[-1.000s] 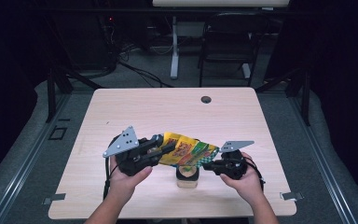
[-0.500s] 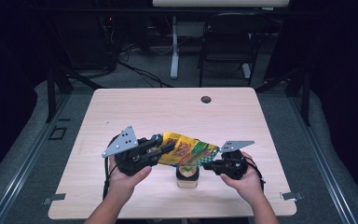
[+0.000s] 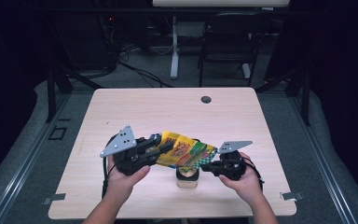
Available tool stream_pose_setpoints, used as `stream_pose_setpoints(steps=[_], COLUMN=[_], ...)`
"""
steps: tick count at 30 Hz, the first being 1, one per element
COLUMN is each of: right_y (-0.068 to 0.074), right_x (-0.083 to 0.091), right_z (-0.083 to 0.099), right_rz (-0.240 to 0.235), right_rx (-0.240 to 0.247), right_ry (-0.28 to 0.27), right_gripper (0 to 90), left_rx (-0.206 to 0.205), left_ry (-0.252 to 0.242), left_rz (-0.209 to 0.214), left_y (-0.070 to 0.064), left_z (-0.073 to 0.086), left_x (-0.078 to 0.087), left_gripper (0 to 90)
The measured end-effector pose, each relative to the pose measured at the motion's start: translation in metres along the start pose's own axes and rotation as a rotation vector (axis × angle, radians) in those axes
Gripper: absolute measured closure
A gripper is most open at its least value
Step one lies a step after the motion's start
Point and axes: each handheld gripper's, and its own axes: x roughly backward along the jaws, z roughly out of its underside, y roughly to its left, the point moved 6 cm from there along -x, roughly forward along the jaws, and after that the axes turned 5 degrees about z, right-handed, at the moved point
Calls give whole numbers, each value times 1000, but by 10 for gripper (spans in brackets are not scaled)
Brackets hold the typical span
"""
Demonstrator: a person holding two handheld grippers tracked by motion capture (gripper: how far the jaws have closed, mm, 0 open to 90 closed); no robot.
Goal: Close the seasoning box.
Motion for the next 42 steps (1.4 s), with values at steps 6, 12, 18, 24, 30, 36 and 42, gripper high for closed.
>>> stream_pose_setpoints(steps=[6,12,18,24,30,36,42], right_y=[0,-2,-4,-6,-5,2,6], right_x=[3,8,12,13,6,-2,-3], right_z=[0,-1,-2,-3,-4,-4,-3], right_rz=[-11,-6,1,22,45,24,-3], right_rx=[5,9,-1,-15,-21,-8,13], right_ry=[1,-1,-17,-33,-28,-9,5], right_gripper=[865,866,866,866,862,857,858], left_rx=[2,5,7,9,7,11,17], left_ry=[5,3,-2,2,0,-2,1], left_rz=[-8,-8,-7,-14,-13,-19,-35], left_y=[1,1,2,3,3,5,9], left_z=[1,1,2,3,4,3,7], left_x=[1,0,-1,0,1,5,10], left_gripper=[745,748,749,749,750,750,750])
